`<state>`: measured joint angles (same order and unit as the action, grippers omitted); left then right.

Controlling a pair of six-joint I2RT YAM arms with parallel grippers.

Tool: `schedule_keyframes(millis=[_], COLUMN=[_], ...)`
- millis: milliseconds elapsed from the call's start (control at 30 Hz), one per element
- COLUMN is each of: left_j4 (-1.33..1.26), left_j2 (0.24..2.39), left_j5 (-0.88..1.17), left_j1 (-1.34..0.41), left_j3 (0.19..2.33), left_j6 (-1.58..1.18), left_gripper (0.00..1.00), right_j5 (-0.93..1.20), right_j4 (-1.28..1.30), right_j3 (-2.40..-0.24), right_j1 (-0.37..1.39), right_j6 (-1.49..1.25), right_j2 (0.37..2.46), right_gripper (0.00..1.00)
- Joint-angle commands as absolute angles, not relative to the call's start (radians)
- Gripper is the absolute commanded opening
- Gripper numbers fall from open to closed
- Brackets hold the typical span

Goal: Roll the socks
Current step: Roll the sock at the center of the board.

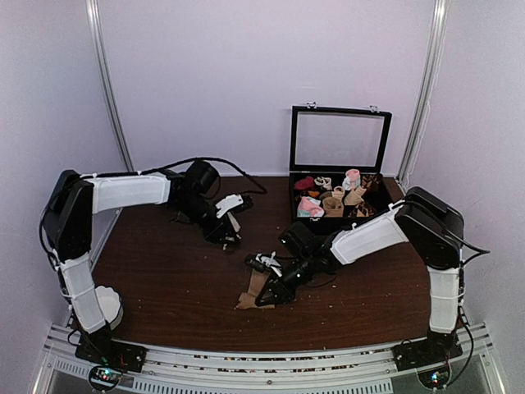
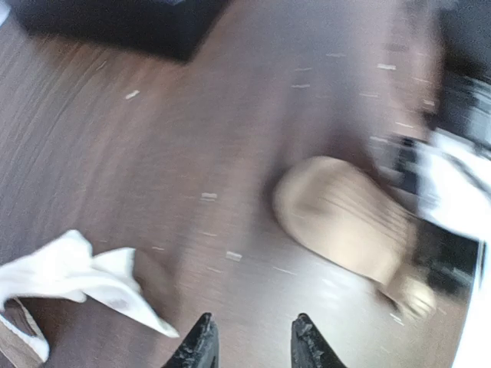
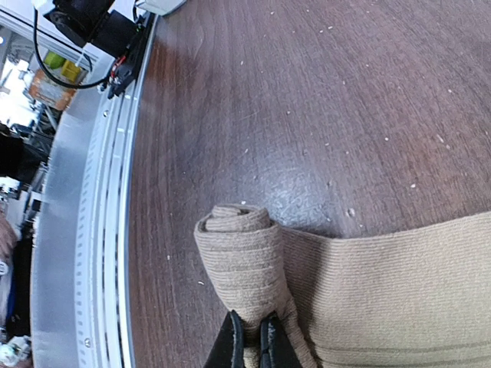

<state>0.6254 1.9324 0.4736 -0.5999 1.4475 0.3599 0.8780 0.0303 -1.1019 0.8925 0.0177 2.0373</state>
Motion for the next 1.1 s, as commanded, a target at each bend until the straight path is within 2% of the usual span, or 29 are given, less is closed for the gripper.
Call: schedule_keyframes(millis=[0,167,433,667,1067], left_j4=[0.634,0.683,0.469,0.418,0.406], left_j2=[1.799,1.769,1.715,1.77,1.878], left_j5=[0.672,0.697,0.65,0.551,0.465], left_j1=[-0.612,-0.673,-0.819,-0.879,-0.902], left_j3=[1.302,1.179,1.038,1.072,1.139], left_j6=[0.555,0.686,0.672,0.707,0.744], left_gripper=[0.35,0.34,0.34,0.36,0.33], right_j5=[0.722,0.742,0.743,0.741,0.773], right_j4=[0.237,0.222,0.241,0.247,0.245], right_j3=[-1.039,-1.036,-1.051,-1.057,-1.07], right_j1=[0.832,0.799,0.793,0.779,0.769], right_j6=[-0.048,-0.077,-0.091,-0.092,-0.091], right_j2=[2.164,2.178,2.224,2.238,2.251], right_gripper=[0.0,0.0,0.0,0.0,0.0])
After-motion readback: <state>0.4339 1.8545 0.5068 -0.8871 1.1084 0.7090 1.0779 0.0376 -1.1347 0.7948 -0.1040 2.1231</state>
